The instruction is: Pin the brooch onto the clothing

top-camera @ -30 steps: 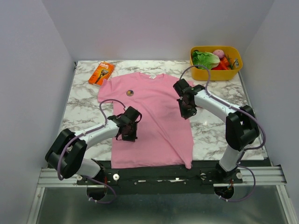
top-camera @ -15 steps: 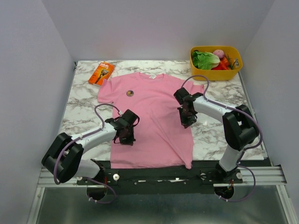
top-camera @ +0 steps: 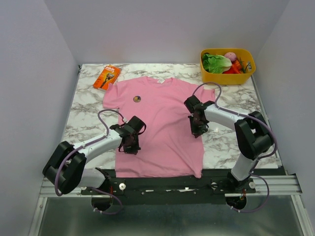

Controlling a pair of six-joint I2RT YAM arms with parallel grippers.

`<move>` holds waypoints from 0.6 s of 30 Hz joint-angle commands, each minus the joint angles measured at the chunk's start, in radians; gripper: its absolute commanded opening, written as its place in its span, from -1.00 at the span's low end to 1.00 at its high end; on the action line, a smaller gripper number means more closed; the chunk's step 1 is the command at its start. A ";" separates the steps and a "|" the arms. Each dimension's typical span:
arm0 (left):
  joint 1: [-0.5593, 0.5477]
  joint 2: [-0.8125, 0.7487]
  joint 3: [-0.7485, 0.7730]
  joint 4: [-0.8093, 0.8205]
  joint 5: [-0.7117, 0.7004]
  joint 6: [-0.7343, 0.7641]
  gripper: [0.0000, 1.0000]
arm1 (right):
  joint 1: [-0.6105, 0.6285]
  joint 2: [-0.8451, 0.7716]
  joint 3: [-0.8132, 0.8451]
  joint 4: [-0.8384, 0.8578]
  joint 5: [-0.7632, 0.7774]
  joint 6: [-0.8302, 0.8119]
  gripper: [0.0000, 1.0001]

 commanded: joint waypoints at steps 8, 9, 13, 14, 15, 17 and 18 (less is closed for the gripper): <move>0.000 -0.177 0.255 -0.011 -0.127 0.177 -0.03 | 0.009 -0.131 0.089 -0.058 0.020 0.002 -0.97; 0.000 -0.216 0.269 0.005 -0.132 0.199 0.10 | 0.009 -0.176 0.106 -0.061 0.020 -0.002 -0.97; 0.000 -0.325 0.313 0.128 -0.156 0.260 0.88 | 0.009 -0.307 0.154 -0.026 -0.012 -0.022 -0.73; 0.000 -0.348 0.316 0.147 -0.164 0.268 0.98 | 0.009 -0.336 0.160 -0.020 -0.016 -0.024 -0.65; 0.000 -0.391 0.315 0.171 -0.170 0.278 0.98 | 0.009 -0.362 0.163 -0.003 -0.019 -0.028 -0.58; 0.000 -0.437 0.306 0.237 -0.176 0.286 0.98 | 0.009 -0.447 0.164 0.019 -0.030 -0.033 -0.27; 0.000 -0.485 0.299 0.263 -0.181 0.291 0.97 | 0.009 -0.473 0.160 0.049 -0.036 -0.040 -0.16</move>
